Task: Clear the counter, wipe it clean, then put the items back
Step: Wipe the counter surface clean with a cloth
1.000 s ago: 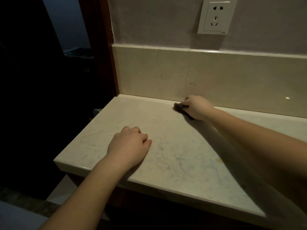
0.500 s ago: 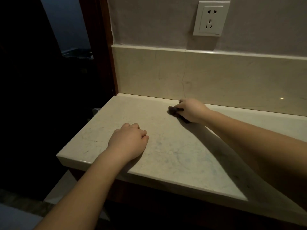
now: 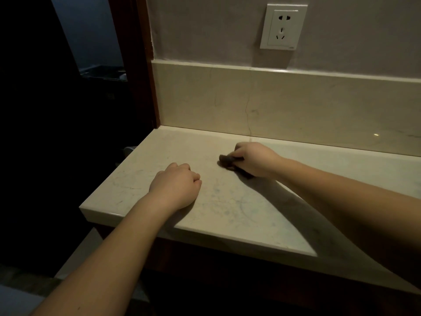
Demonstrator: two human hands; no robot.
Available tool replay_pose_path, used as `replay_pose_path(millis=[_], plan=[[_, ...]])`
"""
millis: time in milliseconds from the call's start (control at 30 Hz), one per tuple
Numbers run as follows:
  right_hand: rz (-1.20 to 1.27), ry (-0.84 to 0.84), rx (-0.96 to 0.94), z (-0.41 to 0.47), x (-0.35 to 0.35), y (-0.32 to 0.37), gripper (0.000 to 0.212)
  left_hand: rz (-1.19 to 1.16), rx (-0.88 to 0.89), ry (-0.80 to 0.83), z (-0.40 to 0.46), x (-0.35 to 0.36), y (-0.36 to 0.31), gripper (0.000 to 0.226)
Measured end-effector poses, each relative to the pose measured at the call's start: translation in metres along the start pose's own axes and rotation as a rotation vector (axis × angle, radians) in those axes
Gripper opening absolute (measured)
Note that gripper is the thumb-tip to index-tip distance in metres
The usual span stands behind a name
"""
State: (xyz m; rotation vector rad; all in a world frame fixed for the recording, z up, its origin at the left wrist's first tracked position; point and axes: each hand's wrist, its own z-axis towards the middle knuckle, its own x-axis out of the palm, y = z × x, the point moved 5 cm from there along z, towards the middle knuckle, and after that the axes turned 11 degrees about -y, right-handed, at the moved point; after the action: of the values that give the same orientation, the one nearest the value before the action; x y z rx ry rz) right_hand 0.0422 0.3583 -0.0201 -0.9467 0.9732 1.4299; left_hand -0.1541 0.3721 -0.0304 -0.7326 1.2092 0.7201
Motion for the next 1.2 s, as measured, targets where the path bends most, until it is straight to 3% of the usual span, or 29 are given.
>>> replay_pose_path(millis=[167, 233, 467, 767, 867, 1033, 1200], plan=[[0.124, 0.106, -0.27, -0.072, -0.03, 0.057, 0.03, -0.025, 0.006, -0.002, 0.001, 0.0, 0.003, 0.039], [0.091, 0.154, -0.294, -0.077, -0.034, 0.056, 0.03, -0.029, 0.007, 0.009, 0.002, 0.0, 0.004, 0.039], [-0.039, 0.057, -0.005, -0.017, -0.01, 0.022, 0.029, -0.037, 0.007, 0.02, 0.0, -0.003, 0.003, 0.037], [0.154, 0.14, -0.145, -0.137, -0.045, 0.073, 0.034, 0.017, 0.069, 0.027, 0.001, -0.003, 0.004, 0.035], [0.138, 0.158, -0.083, -0.123, -0.043, 0.069, 0.027, 0.023, 0.07, 0.021, 0.002, -0.003, 0.004, 0.033], [0.063, 0.046, 0.09, -0.06, -0.024, 0.062, 0.029, 0.023, 0.07, 0.003, 0.002, -0.004, 0.004, 0.028], [0.085, 0.065, 0.05, -0.097, -0.033, 0.076, 0.03, 0.025, 0.095, 0.001, -0.001, -0.003, 0.005, 0.028]])
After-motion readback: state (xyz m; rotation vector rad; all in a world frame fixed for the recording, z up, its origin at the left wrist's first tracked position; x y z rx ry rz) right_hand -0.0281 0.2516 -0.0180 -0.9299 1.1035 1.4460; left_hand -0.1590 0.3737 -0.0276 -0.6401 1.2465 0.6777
